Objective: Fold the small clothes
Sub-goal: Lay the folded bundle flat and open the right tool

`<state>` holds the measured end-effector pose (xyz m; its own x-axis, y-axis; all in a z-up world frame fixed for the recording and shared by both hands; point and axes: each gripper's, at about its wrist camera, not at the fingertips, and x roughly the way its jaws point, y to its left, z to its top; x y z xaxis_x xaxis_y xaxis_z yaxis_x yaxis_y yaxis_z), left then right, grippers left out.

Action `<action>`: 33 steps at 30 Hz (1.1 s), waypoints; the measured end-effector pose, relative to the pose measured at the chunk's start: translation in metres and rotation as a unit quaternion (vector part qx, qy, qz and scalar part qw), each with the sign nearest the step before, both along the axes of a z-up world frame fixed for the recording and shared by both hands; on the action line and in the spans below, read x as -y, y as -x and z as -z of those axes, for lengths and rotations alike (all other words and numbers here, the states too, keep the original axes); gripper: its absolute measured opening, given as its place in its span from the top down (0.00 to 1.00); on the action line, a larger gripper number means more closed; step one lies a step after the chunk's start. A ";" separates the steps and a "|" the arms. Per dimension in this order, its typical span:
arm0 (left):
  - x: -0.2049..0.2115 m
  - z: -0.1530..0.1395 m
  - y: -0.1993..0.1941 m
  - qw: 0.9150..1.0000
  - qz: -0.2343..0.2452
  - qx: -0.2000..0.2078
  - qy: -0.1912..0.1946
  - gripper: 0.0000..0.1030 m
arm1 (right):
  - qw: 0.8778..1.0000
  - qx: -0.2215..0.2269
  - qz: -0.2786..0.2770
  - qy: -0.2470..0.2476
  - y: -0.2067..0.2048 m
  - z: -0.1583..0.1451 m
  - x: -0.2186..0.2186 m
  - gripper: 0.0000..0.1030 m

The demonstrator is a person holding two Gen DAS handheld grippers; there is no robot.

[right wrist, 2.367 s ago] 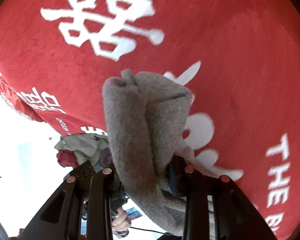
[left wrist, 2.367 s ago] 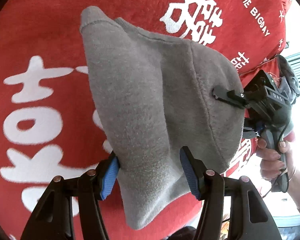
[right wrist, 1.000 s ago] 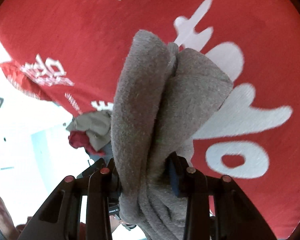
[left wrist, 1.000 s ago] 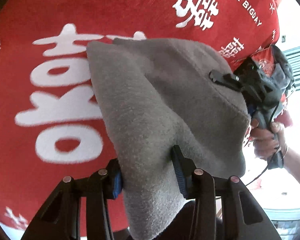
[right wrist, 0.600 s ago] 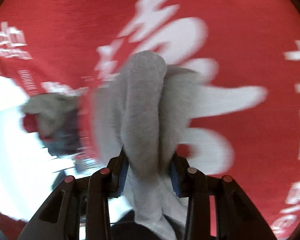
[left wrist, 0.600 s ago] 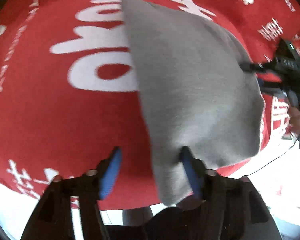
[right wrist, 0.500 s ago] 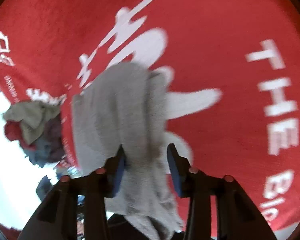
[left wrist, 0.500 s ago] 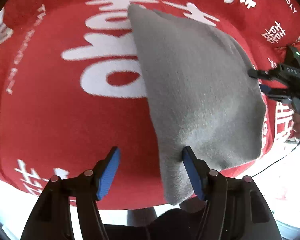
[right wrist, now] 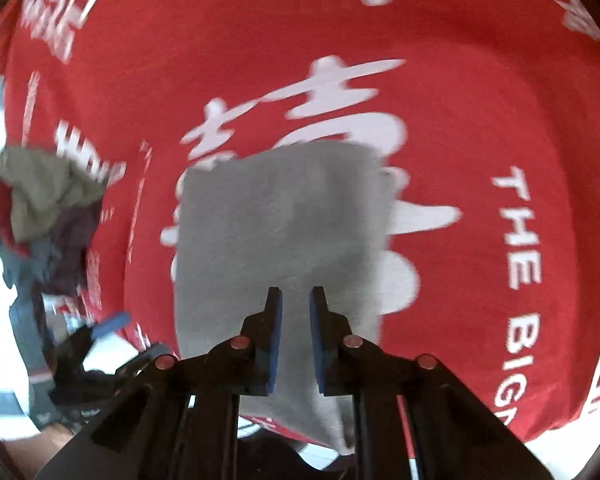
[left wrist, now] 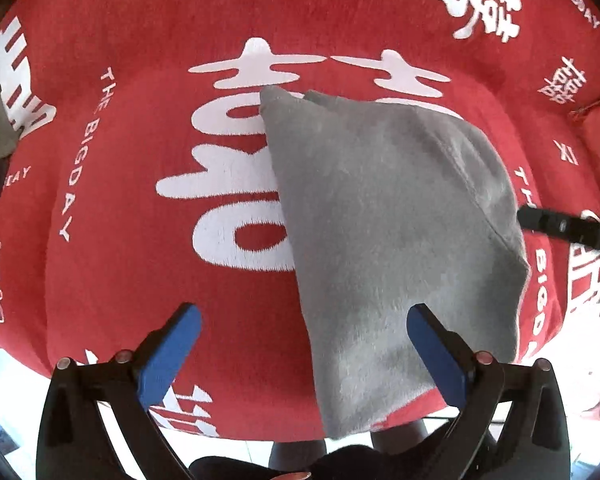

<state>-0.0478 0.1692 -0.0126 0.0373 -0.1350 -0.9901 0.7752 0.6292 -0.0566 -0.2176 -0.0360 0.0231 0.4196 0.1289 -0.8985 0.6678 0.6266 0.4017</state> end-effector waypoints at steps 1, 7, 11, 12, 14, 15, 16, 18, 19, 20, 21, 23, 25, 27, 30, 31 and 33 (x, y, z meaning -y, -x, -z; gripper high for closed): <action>0.005 0.005 -0.002 1.000 -0.004 0.004 -0.003 0.00 | 1.000 -0.010 -0.008 0.010 -0.005 0.004 -0.003 0.85; 0.014 0.055 -0.003 1.000 -0.015 0.002 -0.021 0.00 | 0.997 -0.072 0.003 0.032 0.015 0.041 -0.011 0.88; 0.013 0.051 0.001 1.000 -0.003 0.016 -0.007 0.00 | 0.999 -0.042 0.017 0.027 0.032 0.050 -0.010 0.88; 0.012 0.050 0.002 1.000 -0.002 0.019 -0.006 0.00 | 0.999 -0.041 0.015 0.030 0.033 0.050 -0.011 0.88; 0.010 0.043 0.004 1.000 -0.003 0.023 -0.006 0.00 | 0.998 -0.044 0.016 0.033 0.033 0.050 -0.012 0.89; 0.009 0.040 0.004 1.000 -0.005 0.025 -0.007 0.00 | 0.998 -0.048 0.017 0.033 0.033 0.049 -0.013 0.89; 0.008 0.035 0.004 1.000 -0.008 0.028 -0.010 0.00 | 0.998 -0.051 0.019 0.031 0.034 0.048 -0.014 0.88; 0.006 0.031 0.005 0.999 -0.013 0.031 -0.015 0.00 | 0.998 -0.054 0.027 0.022 0.039 0.040 -0.015 0.86; 0.004 0.026 0.005 0.999 -0.016 0.033 -0.017 0.00 | 0.998 -0.055 0.030 0.020 0.039 0.039 -0.016 0.85; 0.002 0.023 0.006 0.999 -0.018 0.034 -0.019 0.00 | 0.998 -0.058 0.034 0.017 0.041 0.035 -0.017 0.85; 0.000 0.020 0.006 0.999 -0.019 0.034 -0.022 0.00 | 0.997 -0.061 0.038 0.014 0.042 0.032 -0.018 0.84; -0.002 0.010 0.007 0.999 -0.015 0.038 -0.030 0.00 | 0.997 -0.069 0.042 0.007 0.044 0.025 -0.020 0.78; -0.004 -0.001 0.009 0.999 -0.009 0.041 -0.032 0.00 | 0.996 -0.076 0.047 0.000 0.046 0.017 -0.025 0.64; -0.005 -0.009 0.010 0.999 -0.004 0.037 -0.037 0.00 | 0.996 -0.079 0.047 -0.003 0.046 0.008 -0.033 0.57; -0.007 -0.023 0.011 0.999 -0.004 0.026 -0.043 0.00 | 0.995 -0.085 0.045 -0.005 0.045 -0.007 -0.046 0.48; -0.008 -0.030 0.011 0.999 -0.004 0.027 -0.045 0.00 | 0.995 -0.085 0.045 -0.004 0.044 -0.012 -0.050 0.39; -0.008 -0.038 0.012 0.998 -0.003 0.028 -0.048 0.00 | 0.995 -0.084 0.043 0.005 0.042 -0.023 -0.060 0.21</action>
